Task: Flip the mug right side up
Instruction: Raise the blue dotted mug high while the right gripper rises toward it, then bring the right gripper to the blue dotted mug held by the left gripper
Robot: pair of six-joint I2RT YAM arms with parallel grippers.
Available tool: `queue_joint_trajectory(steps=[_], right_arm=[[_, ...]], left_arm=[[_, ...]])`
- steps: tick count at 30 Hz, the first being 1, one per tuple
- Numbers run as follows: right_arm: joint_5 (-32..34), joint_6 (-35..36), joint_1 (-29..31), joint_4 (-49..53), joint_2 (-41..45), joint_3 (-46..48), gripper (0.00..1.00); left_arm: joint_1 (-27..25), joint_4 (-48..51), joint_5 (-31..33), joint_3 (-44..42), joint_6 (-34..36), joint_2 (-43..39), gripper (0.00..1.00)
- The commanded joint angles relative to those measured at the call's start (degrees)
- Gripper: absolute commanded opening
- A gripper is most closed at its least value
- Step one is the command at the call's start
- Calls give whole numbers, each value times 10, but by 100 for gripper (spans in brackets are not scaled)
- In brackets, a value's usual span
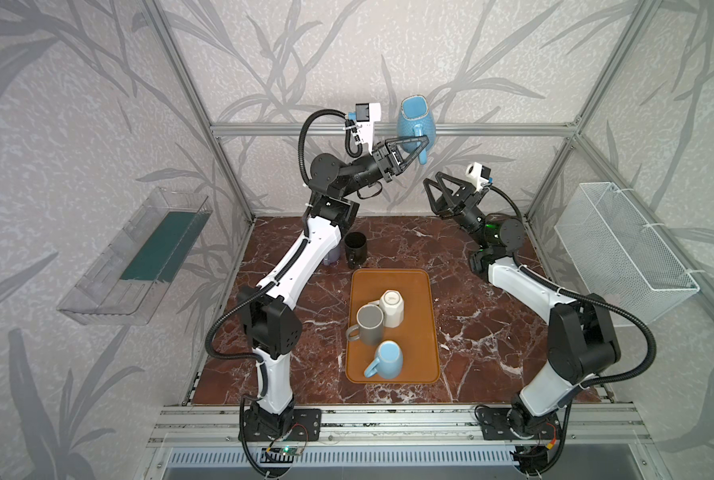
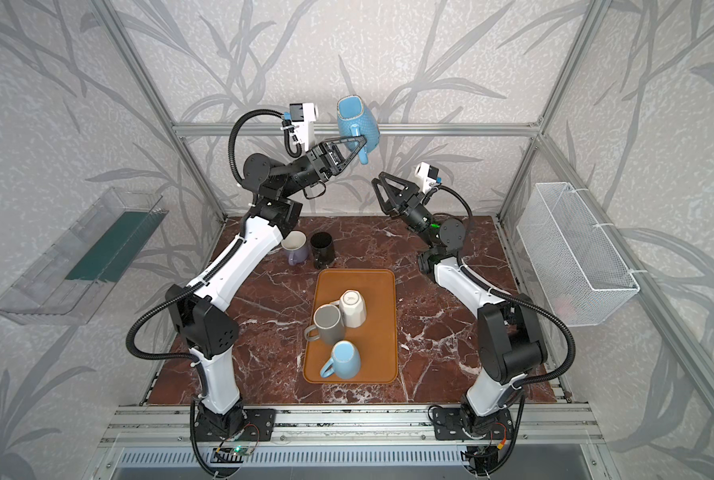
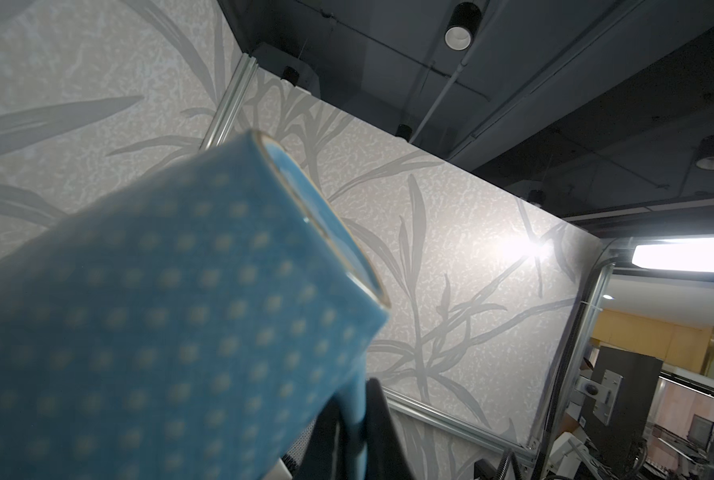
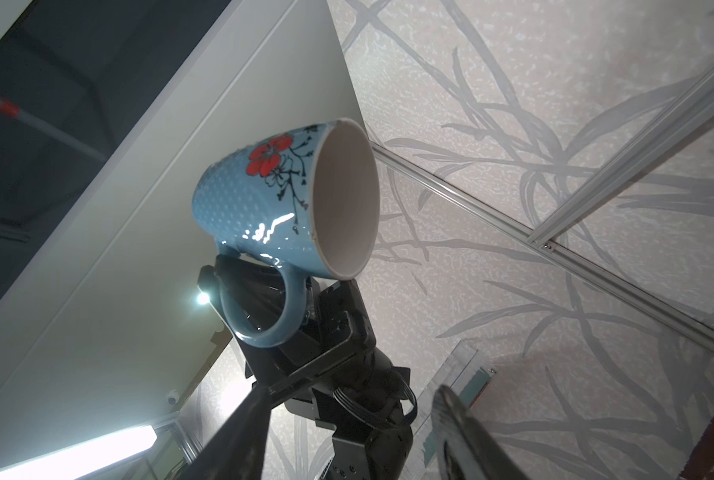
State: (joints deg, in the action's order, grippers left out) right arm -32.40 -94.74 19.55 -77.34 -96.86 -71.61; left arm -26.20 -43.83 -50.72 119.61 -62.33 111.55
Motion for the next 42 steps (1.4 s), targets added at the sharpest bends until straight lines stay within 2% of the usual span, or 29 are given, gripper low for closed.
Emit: queue_joint_trajectory(steps=[1,13,25,30,35,42], right_arm=[[7,-15,9,-30,-6,-43,63],[15,-44,34,-30,-51,-139,64],[16,-62,46,-30,-50,-173,61],[7,-66,47,-30,-40,-180,60],[-20,-79,47,-30,-47,-212,56],[-43,-104,47,-31,-66,-259,52]], left_arm=[[-3,-101,-10,42,-58,10,0],[-3,-146,-8,46,-101,12,0],[-3,-209,-10,47,-153,17,0],[-3,-220,-9,49,-171,16,0],[-3,-241,-17,55,-208,21,0],[-3,-249,-15,54,-225,18,0]])
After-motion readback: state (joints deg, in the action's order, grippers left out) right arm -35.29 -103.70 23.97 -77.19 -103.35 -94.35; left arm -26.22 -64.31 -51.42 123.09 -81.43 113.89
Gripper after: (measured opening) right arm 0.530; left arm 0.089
